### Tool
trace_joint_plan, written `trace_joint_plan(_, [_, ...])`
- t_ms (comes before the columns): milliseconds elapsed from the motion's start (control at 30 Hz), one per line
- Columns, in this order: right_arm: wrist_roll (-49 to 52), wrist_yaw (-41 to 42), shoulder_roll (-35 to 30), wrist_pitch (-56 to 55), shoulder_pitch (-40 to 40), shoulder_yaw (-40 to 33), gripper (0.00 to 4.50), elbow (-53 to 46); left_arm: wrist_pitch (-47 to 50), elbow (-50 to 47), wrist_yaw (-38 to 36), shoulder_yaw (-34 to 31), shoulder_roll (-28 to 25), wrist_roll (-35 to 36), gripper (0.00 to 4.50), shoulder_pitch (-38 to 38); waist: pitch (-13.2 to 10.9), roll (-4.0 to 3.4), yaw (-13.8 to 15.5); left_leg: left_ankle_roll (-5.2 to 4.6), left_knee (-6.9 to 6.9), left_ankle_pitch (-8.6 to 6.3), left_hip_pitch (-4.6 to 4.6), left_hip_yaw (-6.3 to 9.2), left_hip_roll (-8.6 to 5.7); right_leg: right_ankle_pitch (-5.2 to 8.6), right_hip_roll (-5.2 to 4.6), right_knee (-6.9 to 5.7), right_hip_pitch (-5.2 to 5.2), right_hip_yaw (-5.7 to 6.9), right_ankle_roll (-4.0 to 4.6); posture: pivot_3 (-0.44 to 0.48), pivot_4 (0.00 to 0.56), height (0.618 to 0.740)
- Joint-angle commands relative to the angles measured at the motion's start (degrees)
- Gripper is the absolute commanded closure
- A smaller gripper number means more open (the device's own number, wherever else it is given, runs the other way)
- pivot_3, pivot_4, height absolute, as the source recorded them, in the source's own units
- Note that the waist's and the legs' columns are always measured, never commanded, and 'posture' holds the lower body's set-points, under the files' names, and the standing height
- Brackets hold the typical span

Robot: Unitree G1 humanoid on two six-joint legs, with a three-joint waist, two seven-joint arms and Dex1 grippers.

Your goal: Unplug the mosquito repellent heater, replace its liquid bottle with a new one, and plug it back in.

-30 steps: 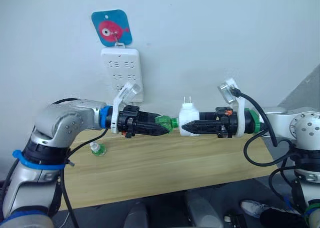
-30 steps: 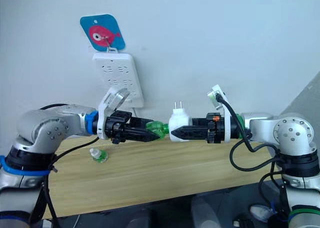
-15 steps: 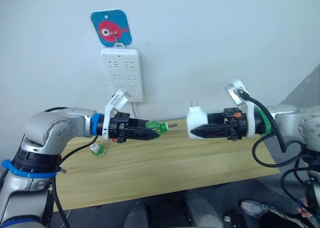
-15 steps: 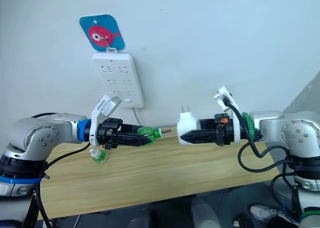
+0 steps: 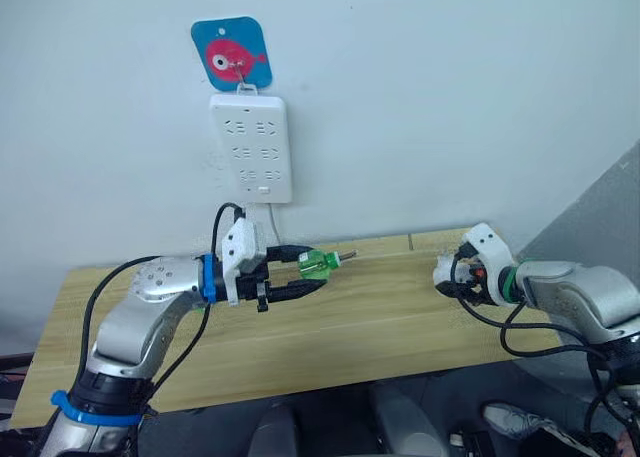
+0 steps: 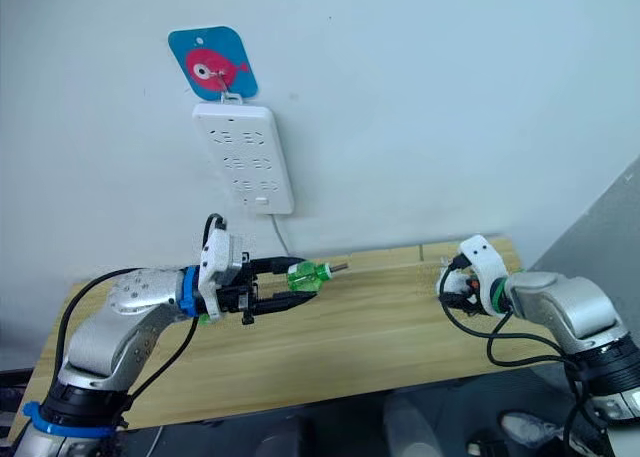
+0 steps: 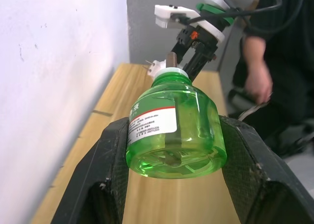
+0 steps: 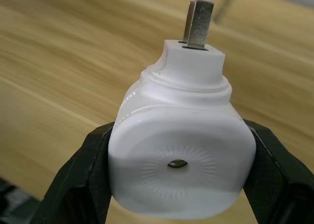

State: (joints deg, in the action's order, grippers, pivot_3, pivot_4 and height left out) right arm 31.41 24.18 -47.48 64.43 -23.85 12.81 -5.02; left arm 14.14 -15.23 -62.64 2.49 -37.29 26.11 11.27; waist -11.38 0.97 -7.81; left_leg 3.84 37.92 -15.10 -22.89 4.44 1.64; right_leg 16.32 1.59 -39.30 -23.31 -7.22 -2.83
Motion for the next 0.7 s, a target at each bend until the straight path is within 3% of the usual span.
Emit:
trace_joint_plan(33, [-3.2, -0.5, 0.9, 6.0, -3.2, 1.1, 1.44, 3.3, -5.0, -2.5, 1.3, 0.7, 1.2, -2.6, 2.27, -2.2, -0.4, 0.04, 0.1, 0.00, 0.02, 0.00, 0.00, 0.00, 0.00, 0.00, 0.00, 0.00, 0.01, 0.00, 0.00, -0.091, 0.226, 0.736])
trace_joint_plan(367, [-9.5, 2.1, 4.6, 9.8, -7.9, 4.5, 1.44, 13.5, -12.5, -4.1, 3.2, 3.5, 2.8, -7.7, 2.27, -6.2, -1.7, -0.06, 1.6, -0.02, -0.04, -0.01, -0.01, 0.05, 0.01, -0.05, 0.00, 0.09, 0.03, 0.05, 0.00, -0.042, 0.246, 0.736])
trace_joint_plan(700, [-15.4, 2.4, 8.5, 8.2, -9.7, 4.4, 1.44, 19.8, -11.1, -4.7, 4.2, 4.6, 3.1, -7.9, 2.27, -3.2, -2.3, 0.02, 2.8, -0.02, 0.00, -0.01, -0.04, 0.07, 0.00, -0.08, -0.02, 0.18, 0.05, 0.09, -0.05, -0.042, 0.248, 0.736])
